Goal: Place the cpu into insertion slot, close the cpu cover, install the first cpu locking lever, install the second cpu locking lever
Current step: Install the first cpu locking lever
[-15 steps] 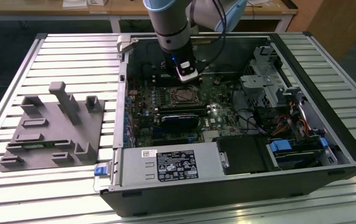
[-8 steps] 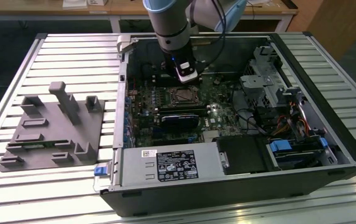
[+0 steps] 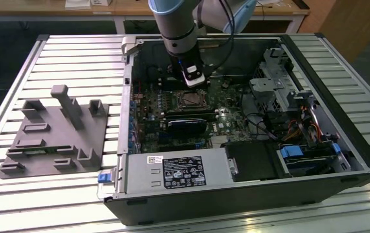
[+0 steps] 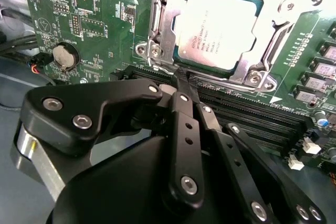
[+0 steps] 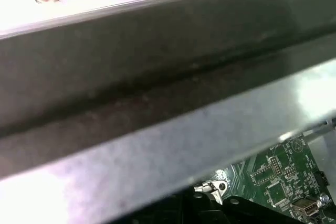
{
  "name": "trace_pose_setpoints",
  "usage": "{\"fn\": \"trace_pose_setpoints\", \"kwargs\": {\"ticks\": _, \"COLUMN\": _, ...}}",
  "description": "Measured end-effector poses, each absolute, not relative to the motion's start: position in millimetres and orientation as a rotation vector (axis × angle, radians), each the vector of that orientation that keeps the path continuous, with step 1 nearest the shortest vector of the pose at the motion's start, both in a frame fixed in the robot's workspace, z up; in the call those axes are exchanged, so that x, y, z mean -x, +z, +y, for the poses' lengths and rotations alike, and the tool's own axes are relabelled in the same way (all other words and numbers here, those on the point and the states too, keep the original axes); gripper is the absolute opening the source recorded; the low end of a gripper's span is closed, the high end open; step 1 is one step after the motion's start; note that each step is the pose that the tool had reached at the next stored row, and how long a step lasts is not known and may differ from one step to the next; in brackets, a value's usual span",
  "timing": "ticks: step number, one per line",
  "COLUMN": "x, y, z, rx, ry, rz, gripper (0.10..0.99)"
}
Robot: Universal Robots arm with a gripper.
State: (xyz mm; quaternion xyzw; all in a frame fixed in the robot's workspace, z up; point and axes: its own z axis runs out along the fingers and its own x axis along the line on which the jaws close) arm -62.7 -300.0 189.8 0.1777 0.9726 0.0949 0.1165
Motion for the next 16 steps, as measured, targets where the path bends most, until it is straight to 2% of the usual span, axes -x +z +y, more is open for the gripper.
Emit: {"fn": "trace_pose_setpoints", "kwargs": {"ticks": 16, "x": 63, "y": 216, "z": -300, "rx": -0.520, "ry": 0.279, "rz": 2.847, "gripper": 0.106}}
